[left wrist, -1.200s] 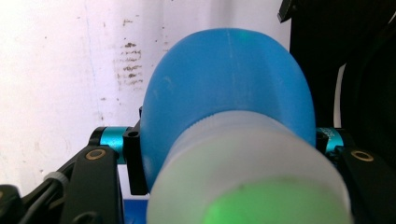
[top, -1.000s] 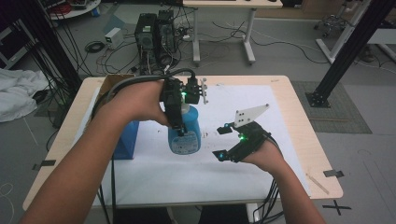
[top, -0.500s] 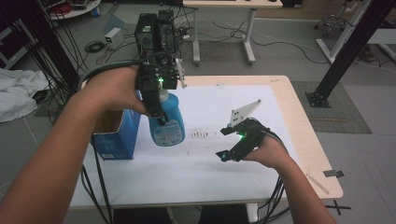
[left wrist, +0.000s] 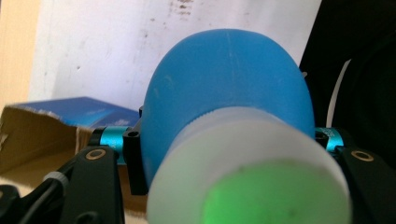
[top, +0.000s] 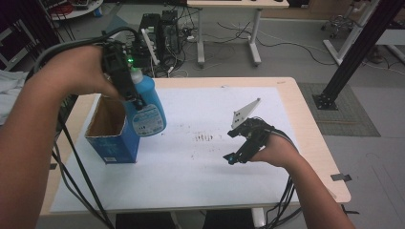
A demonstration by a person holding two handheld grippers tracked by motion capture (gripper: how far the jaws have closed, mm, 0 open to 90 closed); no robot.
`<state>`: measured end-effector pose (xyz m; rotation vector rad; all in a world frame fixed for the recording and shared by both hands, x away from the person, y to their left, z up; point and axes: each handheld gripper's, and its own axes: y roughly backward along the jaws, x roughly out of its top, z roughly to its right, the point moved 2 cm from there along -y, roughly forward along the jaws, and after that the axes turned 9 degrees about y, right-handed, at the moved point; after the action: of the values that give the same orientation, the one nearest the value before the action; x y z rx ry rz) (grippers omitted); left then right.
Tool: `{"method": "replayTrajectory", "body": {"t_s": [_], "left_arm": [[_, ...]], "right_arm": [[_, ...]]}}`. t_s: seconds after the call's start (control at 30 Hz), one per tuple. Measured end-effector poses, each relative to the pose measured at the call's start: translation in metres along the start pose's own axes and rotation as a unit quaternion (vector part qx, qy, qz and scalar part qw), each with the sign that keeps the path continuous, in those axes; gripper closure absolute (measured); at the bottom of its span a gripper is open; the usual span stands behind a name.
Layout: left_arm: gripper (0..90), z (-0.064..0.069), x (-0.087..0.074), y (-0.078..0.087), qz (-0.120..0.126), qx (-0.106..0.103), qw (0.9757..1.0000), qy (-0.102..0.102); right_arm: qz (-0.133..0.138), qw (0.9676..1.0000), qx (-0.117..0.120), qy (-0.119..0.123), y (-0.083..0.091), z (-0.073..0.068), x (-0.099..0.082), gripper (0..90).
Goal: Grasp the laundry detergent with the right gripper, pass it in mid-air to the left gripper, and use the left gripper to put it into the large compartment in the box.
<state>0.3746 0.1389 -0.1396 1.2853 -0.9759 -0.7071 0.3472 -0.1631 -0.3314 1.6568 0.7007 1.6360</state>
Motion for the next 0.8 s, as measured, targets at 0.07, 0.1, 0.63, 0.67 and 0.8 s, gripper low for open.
{"method": "replayTrajectory", "body": {"t_s": [0.07, 0.1, 0.63, 0.67, 0.8], "left_arm": [[38.4, -0.007, -0.006, 0.004, 0.002, 0.002, 0.9999, 0.014], [38.4, -0.01, -0.009, 0.006, 0.002, 0.002, 0.9998, 0.02], [38.5, -0.048, -0.047, 0.027, -0.011, 0.021, 0.9901, 0.138], [38.5, -0.05, -0.049, 0.027, -0.009, 0.022, 0.9888, 0.148], [38.4, -0.057, -0.055, 0.028, -0.012, 0.023, 0.9848, 0.172]], "right_arm": [[-0.004, 1.0, 0.001, 0.0, 0.0, 0.0, 0.001, 12.8], [-0.012, 0.9999, 0.003, 0.001, -0.001, -0.001, 0.002, 12.8], [-0.038, 0.9993, 0.007, 0.004, -0.004, -0.001, -0.001, 12.8], [-0.039, 0.9992, 0.006, 0.002, -0.005, -0.001, -0.001, 12.8], [-0.042, 0.9991, 0.009, 0.002, -0.006, 0.0, -0.001, 12.8]]}}
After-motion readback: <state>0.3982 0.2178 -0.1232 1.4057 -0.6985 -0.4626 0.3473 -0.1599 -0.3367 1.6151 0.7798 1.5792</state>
